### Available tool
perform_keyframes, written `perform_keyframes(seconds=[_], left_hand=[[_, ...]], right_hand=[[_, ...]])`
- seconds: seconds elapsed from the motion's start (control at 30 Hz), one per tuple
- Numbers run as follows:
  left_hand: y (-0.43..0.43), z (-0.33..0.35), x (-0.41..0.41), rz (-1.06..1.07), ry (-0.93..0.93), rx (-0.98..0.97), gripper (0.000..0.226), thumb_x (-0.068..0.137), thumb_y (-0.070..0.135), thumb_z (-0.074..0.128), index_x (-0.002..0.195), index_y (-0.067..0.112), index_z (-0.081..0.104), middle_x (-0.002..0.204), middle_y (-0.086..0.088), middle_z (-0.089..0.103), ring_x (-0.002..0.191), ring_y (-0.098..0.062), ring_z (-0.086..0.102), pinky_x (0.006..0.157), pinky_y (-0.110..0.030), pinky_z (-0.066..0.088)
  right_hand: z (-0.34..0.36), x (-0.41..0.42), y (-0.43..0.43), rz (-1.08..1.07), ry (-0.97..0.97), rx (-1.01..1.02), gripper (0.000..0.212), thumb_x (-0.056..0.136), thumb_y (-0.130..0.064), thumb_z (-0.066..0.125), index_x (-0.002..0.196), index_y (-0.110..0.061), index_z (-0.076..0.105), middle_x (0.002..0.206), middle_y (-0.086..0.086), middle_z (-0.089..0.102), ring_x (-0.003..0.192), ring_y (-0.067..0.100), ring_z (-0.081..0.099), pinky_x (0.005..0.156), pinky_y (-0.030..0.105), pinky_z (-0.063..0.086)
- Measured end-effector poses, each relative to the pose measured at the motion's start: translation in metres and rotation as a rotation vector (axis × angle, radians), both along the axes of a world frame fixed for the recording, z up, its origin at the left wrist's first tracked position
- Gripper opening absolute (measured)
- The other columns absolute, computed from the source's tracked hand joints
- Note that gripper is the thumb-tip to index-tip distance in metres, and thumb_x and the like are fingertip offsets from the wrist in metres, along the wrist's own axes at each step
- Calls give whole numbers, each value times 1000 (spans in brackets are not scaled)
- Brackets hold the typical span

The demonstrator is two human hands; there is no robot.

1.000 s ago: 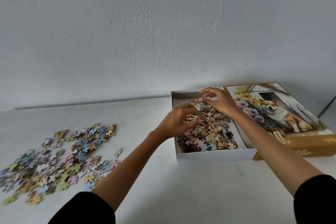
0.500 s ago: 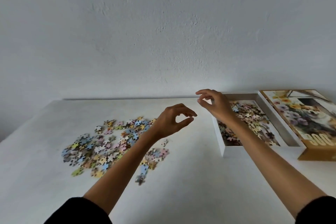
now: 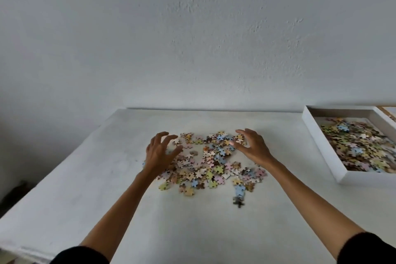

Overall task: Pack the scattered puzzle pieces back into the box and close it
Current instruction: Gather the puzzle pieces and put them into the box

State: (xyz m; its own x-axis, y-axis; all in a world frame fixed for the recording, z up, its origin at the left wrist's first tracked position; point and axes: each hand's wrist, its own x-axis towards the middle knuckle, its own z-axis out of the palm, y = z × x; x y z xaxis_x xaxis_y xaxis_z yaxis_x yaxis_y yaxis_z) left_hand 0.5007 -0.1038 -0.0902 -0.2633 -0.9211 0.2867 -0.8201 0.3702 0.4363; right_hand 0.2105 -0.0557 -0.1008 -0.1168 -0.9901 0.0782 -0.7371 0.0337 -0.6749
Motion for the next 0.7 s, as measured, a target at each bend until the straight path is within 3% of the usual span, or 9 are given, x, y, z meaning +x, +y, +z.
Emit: perform_keyframes(seconds=[0.1,0.17,0.23,0.37,0.53,0.63,0.7], left_hand=[[3,-9,18,55,-51,180,80,73,78,28,132,25,43,142,-10,34,132,-27,31,111,-45,22],[7,-14,15,-9,-87,163,103,59,90,4,134,27,37,144,-8,31,134,-22,27,111,-42,16],[9,-17,7,-81,-70,158,108,56,91,-5,136,30,33,145,-4,30,134,-18,26,111,-38,13],[16,-16,-9,-289,-74,202,104,56,94,8,141,36,20,151,-1,20,138,-17,21,114,-39,7],[17,-21,-9,-532,-245,195,117,43,95,38,138,48,-13,156,2,-4,144,-18,-3,117,-45,-2],[16,-23,-11,-507,-254,167,121,44,94,39,142,39,-8,157,4,3,144,-16,0,118,-43,1],[18,-24,-12,-478,-251,117,113,52,86,40,144,34,2,155,3,16,142,-17,10,116,-39,10]], right_hand=[[0,15,-7,26,17,32,74,75,-71,43,137,-32,33,154,6,20,142,24,15,115,45,14],[3,22,-10,93,8,42,92,62,-87,30,138,-35,31,154,4,21,142,23,16,115,46,15],[2,29,-11,180,33,55,100,55,-93,21,137,-37,32,153,1,25,141,20,18,114,44,15],[0,39,-6,271,164,55,116,43,-98,9,138,-35,30,153,5,21,141,23,18,114,46,15],[-8,52,7,351,395,115,124,27,-101,10,135,-45,-14,156,4,-13,143,29,-5,115,56,4],[-13,55,9,303,443,80,119,31,-100,3,134,-44,-15,156,0,-7,143,26,-1,115,50,3],[-13,57,10,271,461,22,110,40,-97,-1,135,-43,-13,156,-1,2,142,25,8,114,48,9]])
